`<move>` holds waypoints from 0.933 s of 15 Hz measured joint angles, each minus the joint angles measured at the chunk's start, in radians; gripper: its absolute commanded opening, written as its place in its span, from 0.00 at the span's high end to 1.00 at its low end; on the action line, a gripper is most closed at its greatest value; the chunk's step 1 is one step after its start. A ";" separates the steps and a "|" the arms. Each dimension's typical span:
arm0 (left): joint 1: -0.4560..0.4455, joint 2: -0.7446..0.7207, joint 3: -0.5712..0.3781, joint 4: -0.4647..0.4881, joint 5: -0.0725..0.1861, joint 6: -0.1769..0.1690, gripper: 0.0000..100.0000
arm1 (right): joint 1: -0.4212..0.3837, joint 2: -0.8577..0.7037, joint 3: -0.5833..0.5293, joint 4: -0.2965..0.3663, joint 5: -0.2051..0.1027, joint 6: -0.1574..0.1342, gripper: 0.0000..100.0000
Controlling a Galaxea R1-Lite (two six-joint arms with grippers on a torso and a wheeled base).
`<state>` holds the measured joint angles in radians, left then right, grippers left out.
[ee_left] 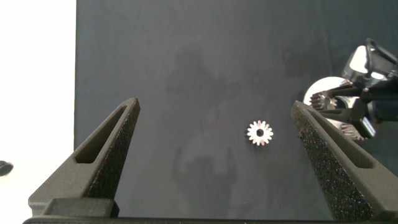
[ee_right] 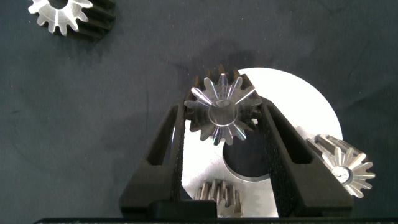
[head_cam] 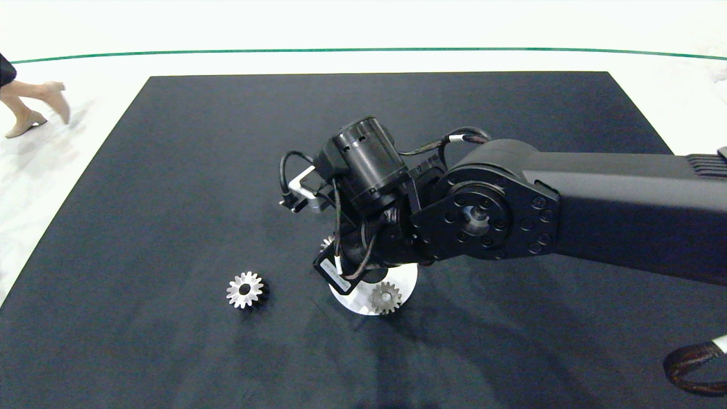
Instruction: Remove an incorrectly installed larger gear and replace it with the correct smaller gear
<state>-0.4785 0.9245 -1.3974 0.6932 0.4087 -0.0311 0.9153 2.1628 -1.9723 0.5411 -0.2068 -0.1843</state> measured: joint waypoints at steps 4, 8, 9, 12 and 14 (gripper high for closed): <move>-0.006 0.000 0.000 0.000 0.000 -0.001 0.00 | -0.001 0.004 0.001 -0.009 -0.002 0.000 0.66; -0.007 0.000 0.001 0.000 0.000 0.000 0.00 | -0.001 0.011 0.001 -0.026 -0.005 0.000 0.66; -0.007 0.000 0.001 -0.001 0.000 0.000 0.00 | -0.001 0.013 0.001 -0.025 -0.006 0.000 0.66; -0.006 0.000 0.001 -0.001 0.000 0.001 0.00 | 0.001 0.016 0.002 -0.023 -0.016 0.000 0.66; -0.007 0.000 0.001 0.000 0.000 0.000 0.00 | 0.001 0.016 0.002 -0.024 -0.018 0.000 0.66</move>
<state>-0.4853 0.9240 -1.3960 0.6928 0.4083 -0.0306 0.9168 2.1791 -1.9700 0.5174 -0.2251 -0.1840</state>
